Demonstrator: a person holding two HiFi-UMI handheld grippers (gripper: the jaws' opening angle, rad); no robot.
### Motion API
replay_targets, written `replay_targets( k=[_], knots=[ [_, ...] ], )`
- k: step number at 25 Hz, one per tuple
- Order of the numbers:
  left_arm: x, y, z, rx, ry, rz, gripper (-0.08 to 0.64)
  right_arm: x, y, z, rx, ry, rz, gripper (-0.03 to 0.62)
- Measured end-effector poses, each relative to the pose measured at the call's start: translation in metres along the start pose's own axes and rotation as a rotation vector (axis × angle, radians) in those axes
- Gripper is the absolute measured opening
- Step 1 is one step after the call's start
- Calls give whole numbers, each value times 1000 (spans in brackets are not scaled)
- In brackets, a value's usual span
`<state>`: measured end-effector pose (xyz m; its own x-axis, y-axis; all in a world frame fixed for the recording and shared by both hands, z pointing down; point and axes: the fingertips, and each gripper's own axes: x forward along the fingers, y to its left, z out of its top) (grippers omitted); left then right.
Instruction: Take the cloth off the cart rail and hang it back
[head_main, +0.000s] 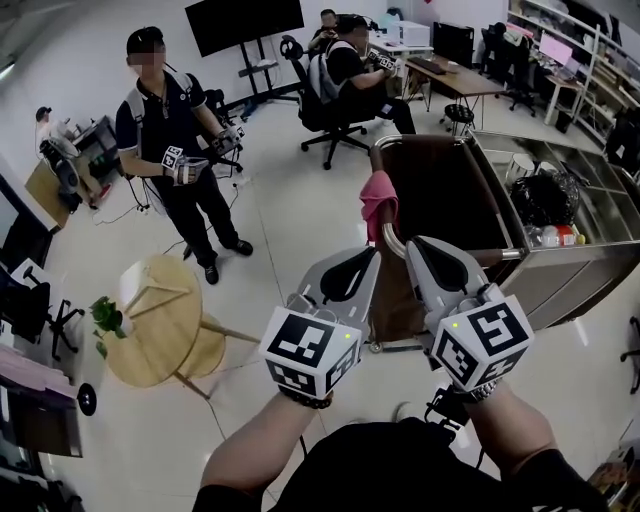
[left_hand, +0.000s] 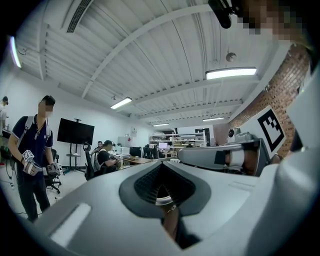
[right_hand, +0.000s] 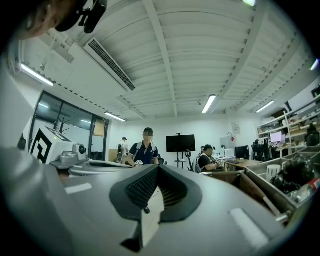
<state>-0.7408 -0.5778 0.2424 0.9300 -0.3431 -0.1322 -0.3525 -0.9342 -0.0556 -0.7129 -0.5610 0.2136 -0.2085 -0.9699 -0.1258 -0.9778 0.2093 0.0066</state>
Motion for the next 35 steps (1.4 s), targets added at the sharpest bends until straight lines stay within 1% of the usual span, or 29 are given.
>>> replay_targets(
  k=[7,9,12,20,25,29,35],
  knots=[
    [17,-25,1,7,-14,21,3,-21,-15,-6,-7,-13,42,0],
    [22,-34,0,-4,-16,27,3,-30,-19,-7,-14,-9,52,0],
    [29,-50,1,-14,-12,33,3,-45,-26,-4,-19,-8,55,0],
    [36,-73,3,0,-16,58,3,-69,-39,-1,-9,-23,67,0],
    [31,-88,4,-2,-19,74,3,-85,-36,2,-19,-27,82,0],
    [25,-98,3,14,-17,63,3,-96,-29,3,-27,-28,89,0],
    [15,-107,13,6,-25,70,3,-107,-17,13,-38,-30,92,0]
  ],
)
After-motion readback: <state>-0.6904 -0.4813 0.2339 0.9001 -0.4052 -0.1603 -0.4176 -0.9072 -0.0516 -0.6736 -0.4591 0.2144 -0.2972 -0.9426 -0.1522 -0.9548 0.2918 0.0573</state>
